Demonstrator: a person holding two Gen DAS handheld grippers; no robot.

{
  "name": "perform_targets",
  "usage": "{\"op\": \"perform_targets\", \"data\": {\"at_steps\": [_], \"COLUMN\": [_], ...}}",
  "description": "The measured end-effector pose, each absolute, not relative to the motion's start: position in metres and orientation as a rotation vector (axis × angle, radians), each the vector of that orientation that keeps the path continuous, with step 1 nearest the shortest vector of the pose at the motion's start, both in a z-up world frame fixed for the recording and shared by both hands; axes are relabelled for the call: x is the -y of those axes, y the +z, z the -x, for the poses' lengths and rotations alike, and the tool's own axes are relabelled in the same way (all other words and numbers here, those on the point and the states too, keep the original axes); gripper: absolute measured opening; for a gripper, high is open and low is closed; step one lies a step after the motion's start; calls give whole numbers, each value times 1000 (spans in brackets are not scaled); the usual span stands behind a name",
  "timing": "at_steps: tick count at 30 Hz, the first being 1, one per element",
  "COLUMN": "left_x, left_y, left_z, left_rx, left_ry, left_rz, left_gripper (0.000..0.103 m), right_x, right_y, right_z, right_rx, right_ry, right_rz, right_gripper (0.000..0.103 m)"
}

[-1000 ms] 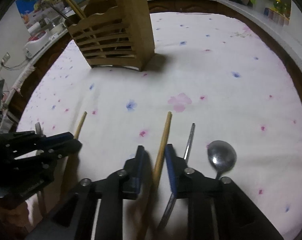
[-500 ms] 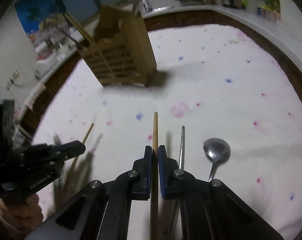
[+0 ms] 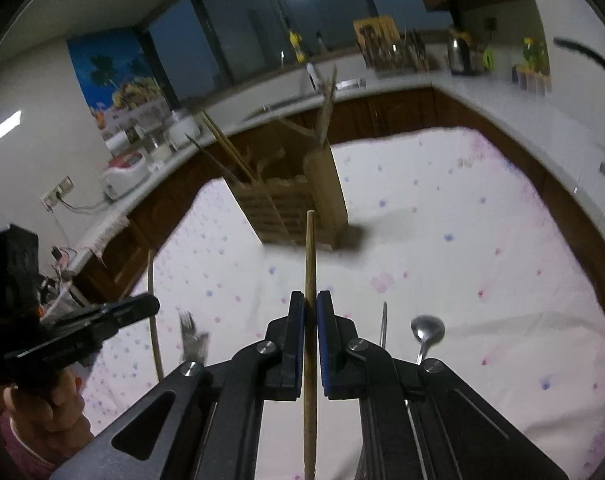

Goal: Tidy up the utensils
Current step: 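Carry both wooden chopsticks up and lower them into the wooden holder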

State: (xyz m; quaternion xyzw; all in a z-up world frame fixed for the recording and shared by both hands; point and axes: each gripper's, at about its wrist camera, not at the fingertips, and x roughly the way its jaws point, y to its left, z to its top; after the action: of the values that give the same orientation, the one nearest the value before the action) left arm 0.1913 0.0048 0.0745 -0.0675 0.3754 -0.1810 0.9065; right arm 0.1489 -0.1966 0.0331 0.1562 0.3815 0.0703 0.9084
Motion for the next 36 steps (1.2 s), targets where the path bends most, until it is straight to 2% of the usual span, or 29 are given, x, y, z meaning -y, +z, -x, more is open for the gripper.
{"op": "perform_targets", "data": {"at_steps": [6,18,36], "left_x": [-23,-49,-69], "left_y": [92,106,116], "left_z": [-160,-131,-154], "left_rx": [-699,-615,-569], "left_ry": [-368,-333,-315], "left_rz": [175,218,261], "left_gripper": [4,4,4], "right_x": [191,187,186], "right_y": [65,72,81], "right_z": [-132,-125,-142], "right_rx": [-668,-640,-610], "right_ry": [142,159,176], "right_rz": [-287,-298,-302], "right_gripper": [6,6,6]}}
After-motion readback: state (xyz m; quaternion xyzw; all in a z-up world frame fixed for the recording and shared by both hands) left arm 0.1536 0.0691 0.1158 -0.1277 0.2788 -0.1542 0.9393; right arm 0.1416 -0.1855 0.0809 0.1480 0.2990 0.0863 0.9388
